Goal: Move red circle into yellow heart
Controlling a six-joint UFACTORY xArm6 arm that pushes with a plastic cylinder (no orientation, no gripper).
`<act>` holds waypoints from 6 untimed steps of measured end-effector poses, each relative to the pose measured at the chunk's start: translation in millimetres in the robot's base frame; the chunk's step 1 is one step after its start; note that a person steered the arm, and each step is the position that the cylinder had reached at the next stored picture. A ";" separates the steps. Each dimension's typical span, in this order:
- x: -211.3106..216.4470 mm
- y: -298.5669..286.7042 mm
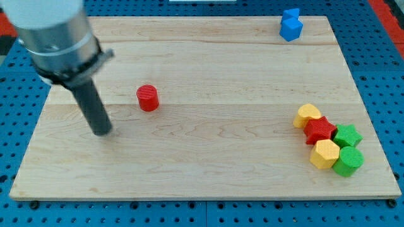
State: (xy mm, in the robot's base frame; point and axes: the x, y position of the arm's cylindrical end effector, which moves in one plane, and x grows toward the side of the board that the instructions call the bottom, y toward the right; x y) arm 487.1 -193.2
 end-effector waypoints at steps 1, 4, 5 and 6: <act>-45.8 -19.2; -56.3 98.4; -31.3 167.6; -41.4 154.2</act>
State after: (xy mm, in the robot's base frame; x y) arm 445.7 -39.0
